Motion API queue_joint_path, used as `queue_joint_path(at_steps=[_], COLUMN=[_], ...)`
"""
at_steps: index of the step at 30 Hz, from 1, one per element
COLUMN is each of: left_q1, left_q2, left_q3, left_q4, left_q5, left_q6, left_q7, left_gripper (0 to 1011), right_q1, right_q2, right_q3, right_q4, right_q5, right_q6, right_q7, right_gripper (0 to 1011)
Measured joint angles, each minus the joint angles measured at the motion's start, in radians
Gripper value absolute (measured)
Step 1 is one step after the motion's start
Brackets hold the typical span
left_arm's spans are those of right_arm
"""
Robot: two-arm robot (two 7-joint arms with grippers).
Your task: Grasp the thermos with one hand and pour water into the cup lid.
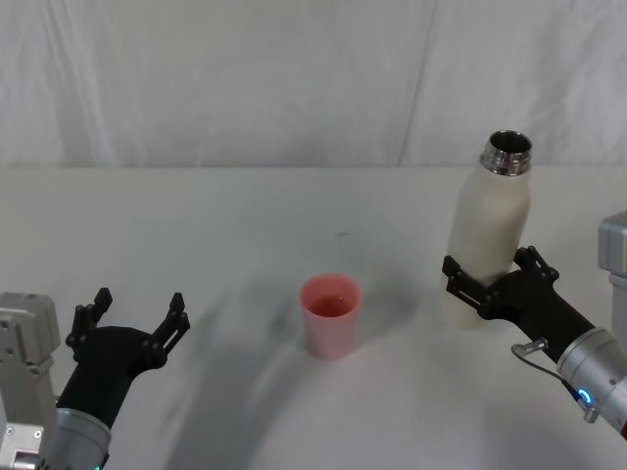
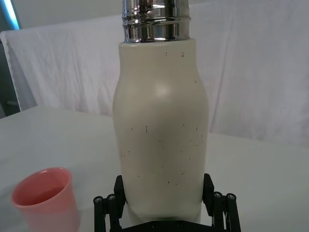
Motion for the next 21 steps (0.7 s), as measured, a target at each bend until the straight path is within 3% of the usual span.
queue_joint_path(at_steps=[21], left_q1=[0.0], left_q2=[0.0], left_q3=[0.0], left_q4=[0.0], left_q5=[0.0], left_q6=[0.0], left_q7=[0.0], left_gripper=[1001], right_q1=[0.01], right_q2=[-0.004], right_q3=[-0.018], right_q4=[0.03], right_q5=[-0.01], right_q6=[-0.015], right_q7=[-0.032], right_gripper=[957])
